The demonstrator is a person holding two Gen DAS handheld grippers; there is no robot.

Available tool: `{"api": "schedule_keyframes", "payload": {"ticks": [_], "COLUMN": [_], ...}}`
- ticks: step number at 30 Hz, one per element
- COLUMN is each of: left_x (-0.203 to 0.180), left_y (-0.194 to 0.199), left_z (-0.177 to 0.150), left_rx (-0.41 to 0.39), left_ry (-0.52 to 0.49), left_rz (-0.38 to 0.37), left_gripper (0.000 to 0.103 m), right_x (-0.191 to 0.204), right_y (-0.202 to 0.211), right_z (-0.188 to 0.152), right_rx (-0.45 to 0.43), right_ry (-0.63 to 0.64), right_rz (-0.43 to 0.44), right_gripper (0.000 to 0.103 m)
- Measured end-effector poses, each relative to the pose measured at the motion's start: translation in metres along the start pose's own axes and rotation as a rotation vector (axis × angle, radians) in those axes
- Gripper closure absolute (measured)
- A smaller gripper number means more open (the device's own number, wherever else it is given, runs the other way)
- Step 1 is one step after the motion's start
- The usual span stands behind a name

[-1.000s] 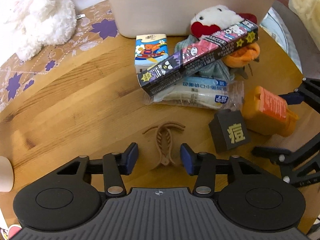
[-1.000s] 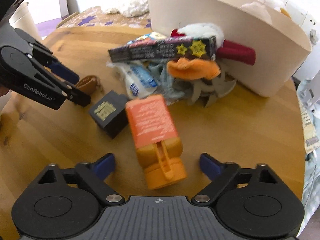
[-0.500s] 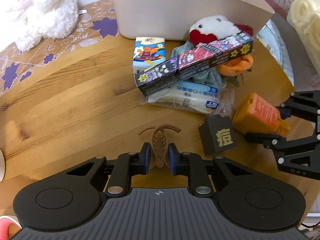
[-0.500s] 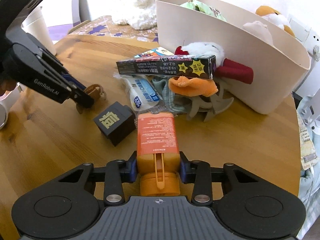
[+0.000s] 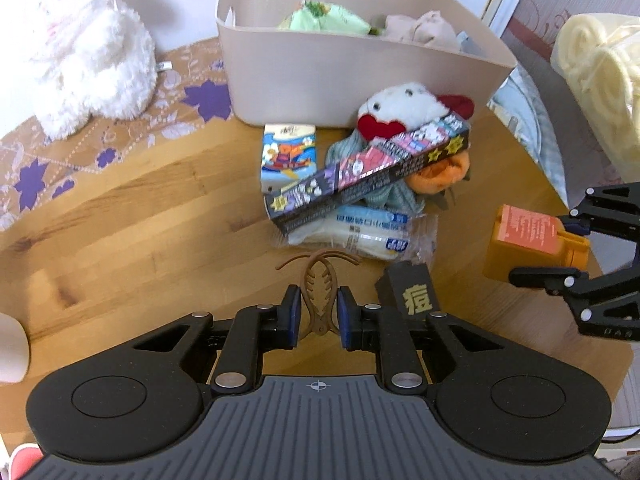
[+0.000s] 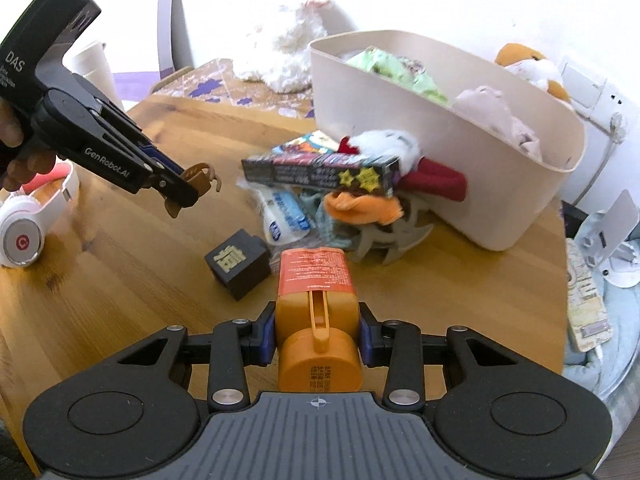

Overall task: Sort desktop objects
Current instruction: 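Carry the hair clip with the left tool into the basket while the right tool drops the orange bottle there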

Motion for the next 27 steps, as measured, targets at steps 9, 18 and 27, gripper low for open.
{"api": "schedule_keyframes", "payload": {"ticks": [9,18,27], "left_x": [0.002,0.000,-0.016], "left_y": [0.019,0.037,0.033], "left_z": [0.029,0.081,0.135], "left_rx": [-0.070,-0.182,-0.252], "left_ry": [-0.035,-0.056,-0.068], "left_rz": [0.003,-0.004,-0.005], "left_gripper": [0.084,0.084,0.084], "right_x": [-0.030,-0.065,-0.097], "right_y": [0.026,0.043,0.048], "right_z": [0.028,0.061,0.093], "right_rx": [-0.074,-0.156,-0.218], "right_ry": [-0.003,-0.013,-0.011], "right_rz": [-0.049,-0.095,-0.129], "right_gripper": [0.067,0.067,0.067]}}
Point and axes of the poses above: each gripper's, at about its wrist camera, not at the fingertips, and y roughly against the way its jaws point, x to its left, z to its top, the point moved 4 cm from there along -y, roughly the way its jaws point, and after that the axes turned 8 degrees about -x, right-handed, at the moved point
